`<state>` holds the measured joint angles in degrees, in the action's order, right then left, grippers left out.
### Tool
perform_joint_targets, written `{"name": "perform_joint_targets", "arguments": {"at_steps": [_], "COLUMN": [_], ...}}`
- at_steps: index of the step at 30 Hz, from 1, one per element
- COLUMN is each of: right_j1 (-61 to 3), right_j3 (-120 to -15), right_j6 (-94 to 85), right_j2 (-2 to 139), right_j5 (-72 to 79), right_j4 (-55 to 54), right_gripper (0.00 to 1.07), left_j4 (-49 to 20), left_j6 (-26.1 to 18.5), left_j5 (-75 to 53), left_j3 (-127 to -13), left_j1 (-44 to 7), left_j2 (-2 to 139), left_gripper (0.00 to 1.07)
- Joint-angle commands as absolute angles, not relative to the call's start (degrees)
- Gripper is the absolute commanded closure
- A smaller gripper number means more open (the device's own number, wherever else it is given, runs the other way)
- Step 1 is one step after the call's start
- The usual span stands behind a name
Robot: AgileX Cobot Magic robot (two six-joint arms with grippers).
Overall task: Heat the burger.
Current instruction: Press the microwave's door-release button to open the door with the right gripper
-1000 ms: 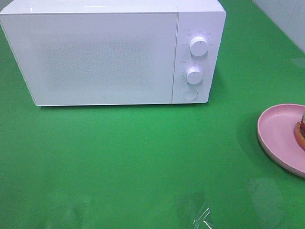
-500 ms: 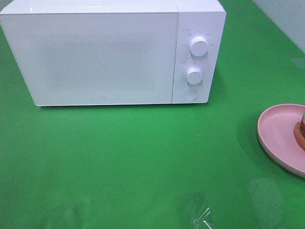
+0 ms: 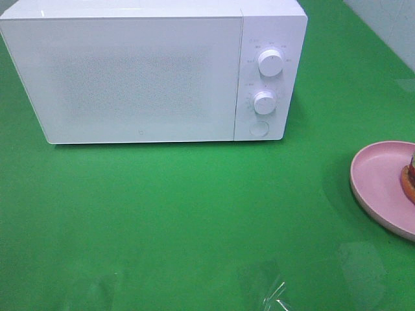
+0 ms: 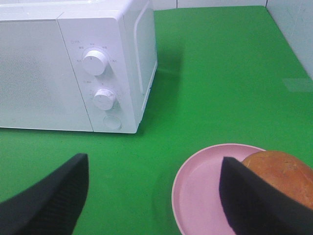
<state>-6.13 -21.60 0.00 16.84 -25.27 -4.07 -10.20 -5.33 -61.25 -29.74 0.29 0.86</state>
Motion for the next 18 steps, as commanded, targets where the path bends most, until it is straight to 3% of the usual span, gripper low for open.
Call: {"name": "perform_joint_targets", "arguments": {"at_steps": [1, 18], "right_j1": [-6.0, -6.0], "right_j3": [-21.0, -21.0], "right_j6": [-0.4, -0.4], "right_j2": [19.8, 38.3], "right_j5": [-21.1, -7.6], "right_j4": [-4.0, -3.8], "right_gripper": [0.33, 0.33], "left_j4": [-10.8, -10.8], "left_j6": [-5.4, -5.4], "left_j5": [-61.2, -61.2], "left_j3": [-29.6, -29.6], "left_j1": [0.4, 0.4], "left_j2": [0.7, 0.7], "left_gripper": [0.09, 0.09]}}
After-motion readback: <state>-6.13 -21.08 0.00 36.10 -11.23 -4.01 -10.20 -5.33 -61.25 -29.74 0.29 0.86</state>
